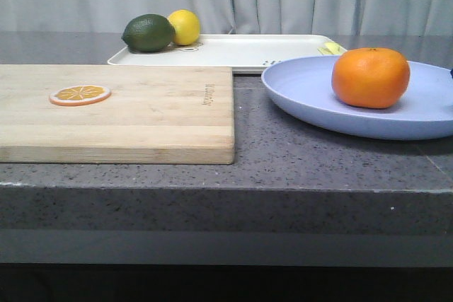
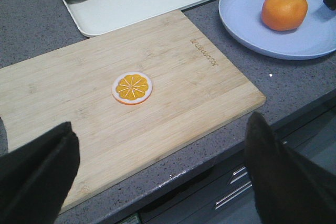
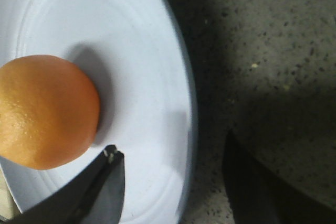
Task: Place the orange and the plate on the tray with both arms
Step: 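Close the right gripper on the blue plate's rim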
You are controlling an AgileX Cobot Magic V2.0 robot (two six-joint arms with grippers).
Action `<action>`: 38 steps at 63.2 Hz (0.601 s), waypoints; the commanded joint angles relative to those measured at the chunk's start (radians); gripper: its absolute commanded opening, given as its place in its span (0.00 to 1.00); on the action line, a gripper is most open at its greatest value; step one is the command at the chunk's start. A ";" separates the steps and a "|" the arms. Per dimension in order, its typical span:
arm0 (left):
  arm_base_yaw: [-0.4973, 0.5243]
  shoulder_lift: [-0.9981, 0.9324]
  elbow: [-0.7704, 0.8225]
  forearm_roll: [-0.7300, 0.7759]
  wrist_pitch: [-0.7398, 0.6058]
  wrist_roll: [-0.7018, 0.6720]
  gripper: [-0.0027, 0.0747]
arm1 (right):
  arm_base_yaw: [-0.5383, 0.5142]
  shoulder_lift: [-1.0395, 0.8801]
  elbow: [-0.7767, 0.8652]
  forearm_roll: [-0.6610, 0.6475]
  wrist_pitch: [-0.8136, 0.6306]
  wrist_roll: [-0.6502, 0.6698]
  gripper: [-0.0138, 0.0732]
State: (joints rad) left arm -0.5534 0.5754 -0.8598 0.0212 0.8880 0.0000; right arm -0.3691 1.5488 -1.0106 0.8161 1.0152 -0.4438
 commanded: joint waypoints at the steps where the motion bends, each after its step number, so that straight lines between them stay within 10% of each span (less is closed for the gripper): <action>1: 0.002 0.003 -0.023 -0.006 -0.077 -0.009 0.84 | -0.002 -0.017 -0.029 0.057 0.012 -0.022 0.61; 38: 0.002 0.003 -0.023 -0.006 -0.077 -0.009 0.84 | -0.002 0.013 -0.029 0.060 0.004 -0.022 0.25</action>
State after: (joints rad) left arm -0.5527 0.5754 -0.8598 0.0212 0.8876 0.0000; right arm -0.3691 1.5909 -1.0106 0.8224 1.0153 -0.4500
